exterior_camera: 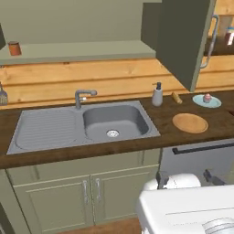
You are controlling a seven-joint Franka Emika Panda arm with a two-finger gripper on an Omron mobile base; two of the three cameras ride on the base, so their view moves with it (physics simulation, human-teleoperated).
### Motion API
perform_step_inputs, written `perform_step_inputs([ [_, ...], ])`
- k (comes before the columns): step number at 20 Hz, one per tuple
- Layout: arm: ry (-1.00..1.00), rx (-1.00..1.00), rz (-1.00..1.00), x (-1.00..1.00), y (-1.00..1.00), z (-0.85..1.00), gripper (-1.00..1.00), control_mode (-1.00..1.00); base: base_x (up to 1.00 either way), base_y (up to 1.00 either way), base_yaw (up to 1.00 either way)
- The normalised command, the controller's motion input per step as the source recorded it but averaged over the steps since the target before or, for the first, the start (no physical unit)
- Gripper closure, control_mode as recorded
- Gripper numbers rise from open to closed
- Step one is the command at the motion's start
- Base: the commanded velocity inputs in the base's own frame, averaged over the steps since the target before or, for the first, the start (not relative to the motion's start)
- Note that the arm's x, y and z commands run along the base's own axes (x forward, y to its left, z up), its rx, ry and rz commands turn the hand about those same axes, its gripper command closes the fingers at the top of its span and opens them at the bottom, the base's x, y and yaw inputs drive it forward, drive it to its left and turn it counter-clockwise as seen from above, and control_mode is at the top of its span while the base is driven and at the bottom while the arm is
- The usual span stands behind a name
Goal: From the different types of pastries on the counter, select a croissant and place it on the cutting board. Then retrieve a jar of jam from the cabinet and place it alongside the croissant on the cutting board.
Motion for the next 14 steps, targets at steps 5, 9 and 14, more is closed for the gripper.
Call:
perform_step_inputs([
  [5,0.00,0.00,0.00,0.00,0.00,0.00,-1.00,1.00,0.00,0.70,0.01],
  [9,0.00,0.00,0.00,0.00,0.00,0.00,-1.00,1.00,0.24,-0.04,0.00],
  [14,0.00,0.00,0.00,0.00,0.00,0.00,-1.00,1.00,0.54,-0.50,0.16],
])
